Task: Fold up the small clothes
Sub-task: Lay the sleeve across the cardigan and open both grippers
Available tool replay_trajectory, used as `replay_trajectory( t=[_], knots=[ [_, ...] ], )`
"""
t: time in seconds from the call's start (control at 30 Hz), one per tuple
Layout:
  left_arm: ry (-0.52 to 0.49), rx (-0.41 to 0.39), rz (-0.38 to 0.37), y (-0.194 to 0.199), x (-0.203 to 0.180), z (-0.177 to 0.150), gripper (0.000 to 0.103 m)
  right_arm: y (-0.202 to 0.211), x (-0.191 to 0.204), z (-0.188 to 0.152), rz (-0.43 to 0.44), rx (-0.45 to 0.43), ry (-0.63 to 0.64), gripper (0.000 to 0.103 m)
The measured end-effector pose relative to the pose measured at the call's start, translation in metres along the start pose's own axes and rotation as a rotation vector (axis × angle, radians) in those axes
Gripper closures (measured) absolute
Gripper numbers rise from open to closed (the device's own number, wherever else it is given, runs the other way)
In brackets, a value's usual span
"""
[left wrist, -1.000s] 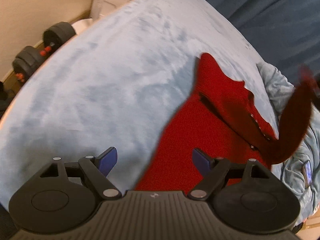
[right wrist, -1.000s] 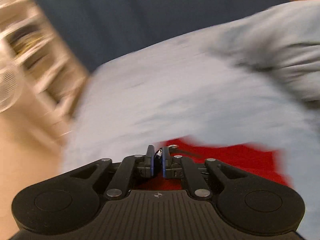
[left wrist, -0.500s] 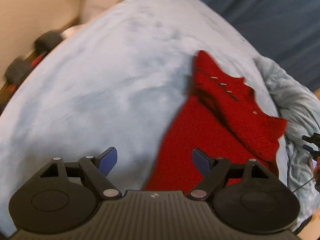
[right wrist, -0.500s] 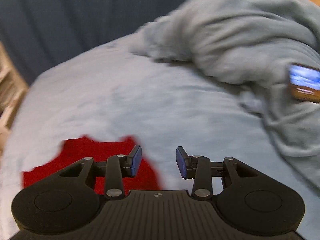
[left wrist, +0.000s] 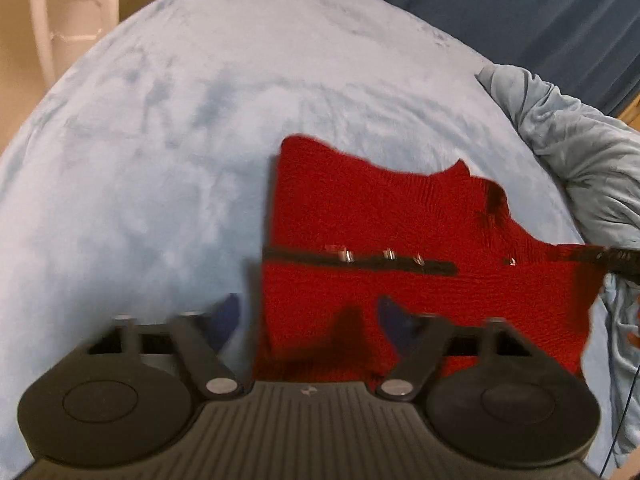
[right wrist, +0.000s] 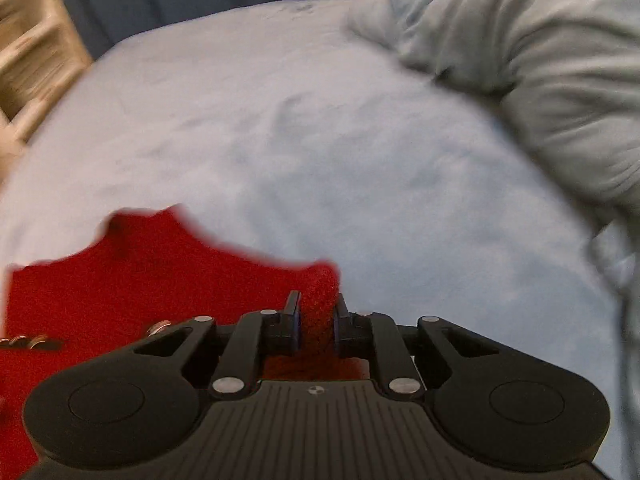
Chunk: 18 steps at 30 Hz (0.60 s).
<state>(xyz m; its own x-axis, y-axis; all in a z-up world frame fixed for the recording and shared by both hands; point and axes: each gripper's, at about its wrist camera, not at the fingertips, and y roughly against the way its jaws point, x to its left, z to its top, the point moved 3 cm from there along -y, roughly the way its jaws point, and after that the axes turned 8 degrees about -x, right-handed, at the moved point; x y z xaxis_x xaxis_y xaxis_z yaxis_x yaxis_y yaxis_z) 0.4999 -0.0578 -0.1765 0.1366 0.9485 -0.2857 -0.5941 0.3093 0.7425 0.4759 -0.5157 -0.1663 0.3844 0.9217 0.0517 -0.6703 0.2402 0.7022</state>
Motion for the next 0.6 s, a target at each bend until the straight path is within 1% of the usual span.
replay_trajectory(
  t=[0.03,0.07,0.1,0.17,0.23,0.27,0.3,0.33,0.37,0.4,0.47,0.5,0.57,0.6],
  knots=[
    [-0.008,-0.007,-0.008,-0.004,-0.003,0.004,0.059,-0.008,-0.018,0.002,-0.076,-0.014,-0.045,0.089],
    [-0.013,-0.014,-0.006,-0.008,-0.006,0.006,0.064,-0.017,-0.03,0.0,-0.117,-0.008,-0.081,0.089],
    [-0.018,-0.023,0.003,-0.011,-0.008,0.007,0.064,-0.028,-0.039,-0.007,-0.125,0.008,-0.113,0.088],
    [-0.036,-0.025,0.019,-0.019,-0.011,0.008,0.063,-0.042,-0.039,-0.025,-0.057,0.044,-0.111,0.081],
    [-0.036,-0.019,0.017,-0.023,-0.01,0.007,0.06,-0.039,-0.039,-0.037,-0.062,0.035,-0.103,0.068],
    [-0.034,-0.026,0.005,-0.022,-0.009,0.006,0.054,-0.029,-0.043,-0.041,-0.048,0.009,-0.117,0.065],
    [-0.033,-0.034,-0.002,-0.02,-0.009,0.007,0.045,-0.018,-0.046,-0.042,-0.052,-0.032,-0.133,0.063],
    [-0.035,-0.051,-0.008,-0.016,-0.009,0.008,0.04,-0.001,-0.051,-0.044,-0.063,-0.091,-0.149,0.061],
    [-0.042,-0.073,-0.014,-0.013,-0.011,0.009,0.03,0.013,-0.055,-0.047,-0.064,-0.153,-0.149,0.059],
    [-0.051,-0.094,-0.018,-0.01,-0.013,0.009,0.023,0.027,-0.055,-0.053,-0.042,-0.196,-0.113,0.059],
    [-0.064,-0.106,-0.026,-0.013,-0.021,0.009,0.021,0.045,-0.046,-0.069,0.022,-0.22,-0.009,0.063],
    [-0.067,-0.097,-0.028,-0.016,-0.025,0.008,0.021,0.052,-0.038,-0.083,0.06,-0.216,0.059,0.069],
    [-0.07,-0.075,-0.025,-0.027,-0.031,0.003,0.021,0.056,-0.015,-0.111,0.116,-0.202,0.254,0.071],
    [-0.076,-0.067,-0.019,-0.03,-0.033,-0.001,0.02,0.05,-0.005,-0.127,0.122,-0.19,0.351,0.071]
  ],
)
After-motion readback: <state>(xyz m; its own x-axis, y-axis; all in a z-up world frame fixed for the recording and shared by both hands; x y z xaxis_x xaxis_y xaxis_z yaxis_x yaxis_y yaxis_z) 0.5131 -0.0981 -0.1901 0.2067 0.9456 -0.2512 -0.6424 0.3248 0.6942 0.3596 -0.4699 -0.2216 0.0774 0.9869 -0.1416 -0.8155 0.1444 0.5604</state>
